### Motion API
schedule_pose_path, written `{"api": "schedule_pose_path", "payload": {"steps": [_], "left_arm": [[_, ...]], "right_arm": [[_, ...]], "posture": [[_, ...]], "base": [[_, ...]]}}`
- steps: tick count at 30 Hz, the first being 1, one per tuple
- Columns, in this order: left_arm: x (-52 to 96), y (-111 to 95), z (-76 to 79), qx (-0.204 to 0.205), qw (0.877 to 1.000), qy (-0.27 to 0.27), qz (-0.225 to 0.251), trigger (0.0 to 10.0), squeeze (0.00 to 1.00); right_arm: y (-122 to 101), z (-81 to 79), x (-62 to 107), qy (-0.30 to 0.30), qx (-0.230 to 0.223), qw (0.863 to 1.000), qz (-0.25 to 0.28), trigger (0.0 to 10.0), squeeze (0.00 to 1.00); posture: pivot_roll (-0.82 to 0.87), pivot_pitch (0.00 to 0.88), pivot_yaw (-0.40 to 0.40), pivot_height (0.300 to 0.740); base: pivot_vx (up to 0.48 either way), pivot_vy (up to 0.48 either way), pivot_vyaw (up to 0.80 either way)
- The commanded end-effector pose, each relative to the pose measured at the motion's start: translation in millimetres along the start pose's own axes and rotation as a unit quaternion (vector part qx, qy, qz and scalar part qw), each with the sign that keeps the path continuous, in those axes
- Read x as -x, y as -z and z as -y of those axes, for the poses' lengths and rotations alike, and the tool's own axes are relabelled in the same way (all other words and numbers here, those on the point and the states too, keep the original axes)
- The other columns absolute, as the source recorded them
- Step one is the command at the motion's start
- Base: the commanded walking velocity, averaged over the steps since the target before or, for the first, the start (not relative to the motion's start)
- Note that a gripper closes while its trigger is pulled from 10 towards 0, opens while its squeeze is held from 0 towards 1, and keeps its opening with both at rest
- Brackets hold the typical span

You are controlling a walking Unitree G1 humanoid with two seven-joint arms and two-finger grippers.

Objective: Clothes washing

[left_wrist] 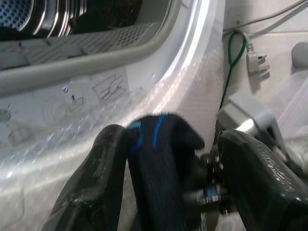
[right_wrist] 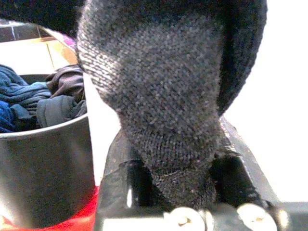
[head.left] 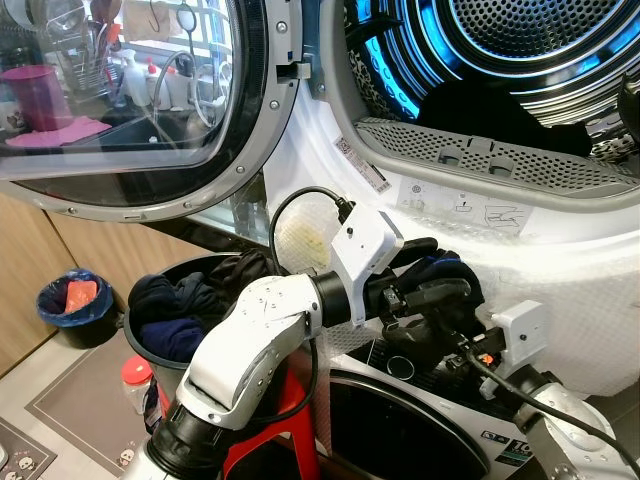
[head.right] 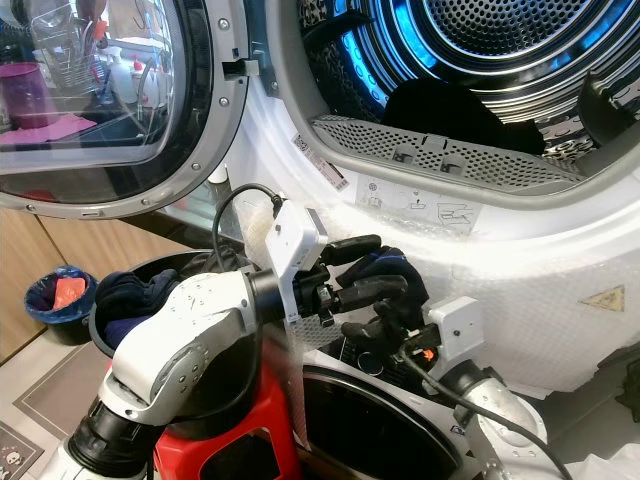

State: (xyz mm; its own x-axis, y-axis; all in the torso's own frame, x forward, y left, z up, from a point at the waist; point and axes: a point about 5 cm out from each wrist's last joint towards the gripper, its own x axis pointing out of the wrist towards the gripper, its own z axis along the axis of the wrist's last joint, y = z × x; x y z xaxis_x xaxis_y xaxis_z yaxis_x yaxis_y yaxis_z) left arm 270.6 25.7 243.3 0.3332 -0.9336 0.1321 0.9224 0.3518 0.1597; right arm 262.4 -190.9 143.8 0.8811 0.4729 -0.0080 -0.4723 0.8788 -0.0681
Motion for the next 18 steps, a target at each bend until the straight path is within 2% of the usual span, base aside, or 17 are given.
{"api": "schedule_pose_path", "payload": {"steps": [1,6,7,12,15,16,18], "left_arm": [[4.9,-3,4.1,0.003,1.000,0.015,0.001,10.0,1.00],[16.3,-1,9.1,0.010,0.999,0.034,-0.011,10.0,1.00],[21.2,0,11.4,0.015,0.999,0.044,-0.015,10.0,1.00],[32.1,2,9.8,0.016,0.999,0.039,-0.029,10.0,1.00],[39.2,2,9.5,0.003,0.999,0.033,-0.040,10.0,1.00],[40.9,2,8.7,-0.006,0.999,0.027,-0.046,10.0,0.00],[43.3,2,7.8,-0.015,0.998,0.020,-0.053,10.0,0.00]], "right_arm": [[-5,5.3,-0.1,0.000,0.011,1.000,0.007,0.0,0.00],[-10,10.9,-1.7,-0.005,0.020,1.000,0.010,0.0,0.00],[-13,14.3,-2.9,-0.007,0.029,0.999,0.012,10.0,0.00],[-27,23.1,-8.0,-0.024,0.044,0.998,0.029,10.0,0.00],[-40,30.1,-12.1,-0.042,0.051,0.997,0.039,10.0,0.00],[-43,31.3,-12.5,-0.050,0.058,0.996,0.042,10.0,0.00],[-46,33.1,-12.6,-0.061,0.070,0.995,0.044,10.0,0.00]], "posture": [[0.01,0.035,-0.006,0.740],[0.01,0.035,-0.006,0.740],[0.01,0.034,-0.010,0.740],[0.02,0.032,-0.016,0.740],[0.03,0.030,-0.019,0.740],[0.03,0.030,-0.019,0.740],[0.03,0.026,-0.023,0.740]], "base": [[0.000,0.000,0.00],[0.000,0.000,0.00],[0.000,0.000,0.00],[0.000,0.000,0.00],[0.000,0.000,0.00],[0.000,0.000,0.00],[0.000,0.000,0.00]]}}
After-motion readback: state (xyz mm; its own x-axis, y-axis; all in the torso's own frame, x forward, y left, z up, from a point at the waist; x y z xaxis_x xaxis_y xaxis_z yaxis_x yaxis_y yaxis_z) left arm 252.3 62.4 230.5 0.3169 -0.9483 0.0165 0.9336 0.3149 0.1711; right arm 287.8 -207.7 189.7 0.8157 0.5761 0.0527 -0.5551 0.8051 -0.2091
